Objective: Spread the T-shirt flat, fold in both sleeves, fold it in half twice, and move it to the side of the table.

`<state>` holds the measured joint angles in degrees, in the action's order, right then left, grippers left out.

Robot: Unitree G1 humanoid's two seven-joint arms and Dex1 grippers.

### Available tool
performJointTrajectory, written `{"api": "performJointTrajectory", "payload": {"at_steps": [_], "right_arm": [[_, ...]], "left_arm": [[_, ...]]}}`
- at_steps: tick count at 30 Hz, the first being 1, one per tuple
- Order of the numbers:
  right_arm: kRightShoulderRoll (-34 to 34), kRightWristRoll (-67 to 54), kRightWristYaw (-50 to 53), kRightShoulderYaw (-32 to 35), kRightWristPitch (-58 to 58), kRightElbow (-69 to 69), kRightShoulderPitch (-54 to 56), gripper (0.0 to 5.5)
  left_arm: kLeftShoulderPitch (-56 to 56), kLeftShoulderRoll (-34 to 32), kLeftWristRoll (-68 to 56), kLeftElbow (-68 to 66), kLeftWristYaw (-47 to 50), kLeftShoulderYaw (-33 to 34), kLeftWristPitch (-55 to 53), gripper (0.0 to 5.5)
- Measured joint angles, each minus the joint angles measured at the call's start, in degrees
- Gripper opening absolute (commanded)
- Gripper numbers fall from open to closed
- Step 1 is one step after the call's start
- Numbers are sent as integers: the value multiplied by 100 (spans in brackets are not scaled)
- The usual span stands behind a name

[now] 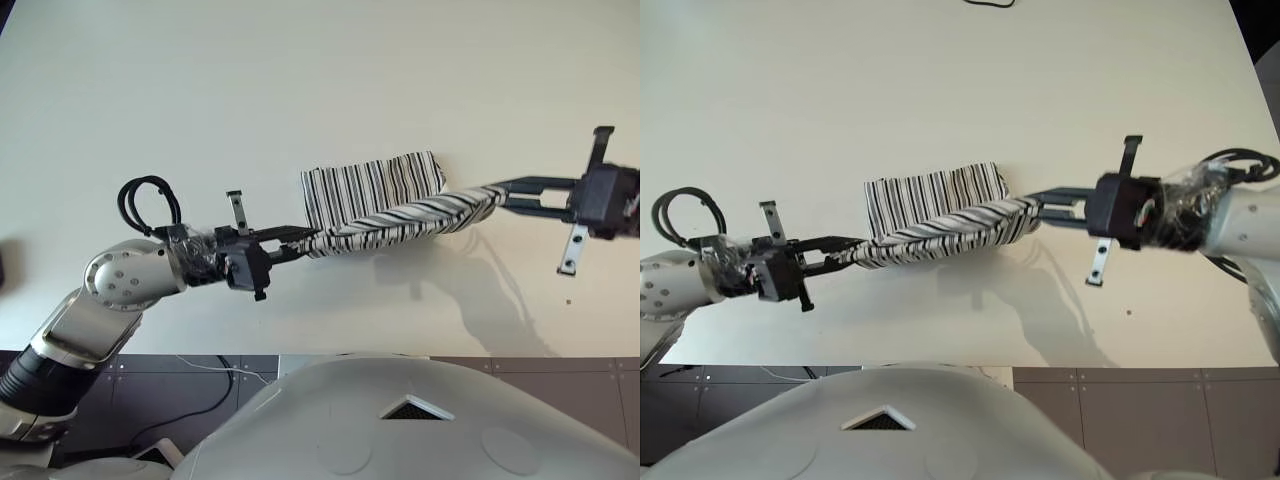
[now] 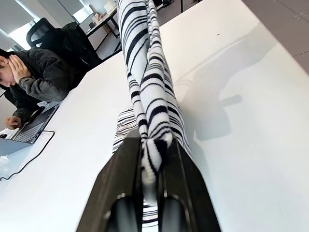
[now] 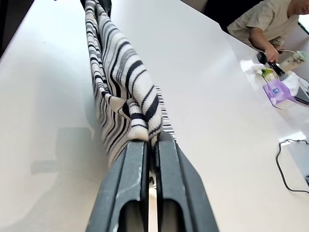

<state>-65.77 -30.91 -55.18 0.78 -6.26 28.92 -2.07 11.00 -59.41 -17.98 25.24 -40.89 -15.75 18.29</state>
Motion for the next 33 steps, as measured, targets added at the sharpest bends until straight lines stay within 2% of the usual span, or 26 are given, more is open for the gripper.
{"api": "performJointTrajectory", "payload": {"at_steps": [6,9,13,18,19,23,25,30,33], "right_arm": [[1568,1438,-410,-1576,-29,-2543,1980,10],[2129,1955,-682,-2003,283,-3710,2531,10],[2762,2451,-816,-2217,756,-5133,3030,10],[3203,2984,-645,-2279,1352,-6380,3301,10],[3319,3080,-511,-2279,1515,-6592,3309,29],[3518,3296,-149,-2189,1967,-6841,3303,89],[3572,3290,-27,-2066,2057,-6784,3172,140],[3679,3103,565,-1547,1988,-5947,2539,224],[3684,2953,830,-1257,1720,-5217,2325,224]], "left_arm": [[-1540,1171,286,-1587,-537,-292,-951,12],[-1834,1519,479,-2305,-766,-350,-1141,12],[-2000,1987,817,-3059,-870,-477,-1255,12],[-2090,2557,1295,-3823,-563,-491,-1107,12],[-2102,2616,1393,-3958,-498,-482,-995,12],[-2101,2838,1702,-4241,-99,-390,-661,12],[-2088,2935,1722,-4267,-2,-314,-657,12],[-2030,3304,1418,-3912,276,115,-845,12],[-2134,3524,1412,-3664,716,348,-1639,12]]}}
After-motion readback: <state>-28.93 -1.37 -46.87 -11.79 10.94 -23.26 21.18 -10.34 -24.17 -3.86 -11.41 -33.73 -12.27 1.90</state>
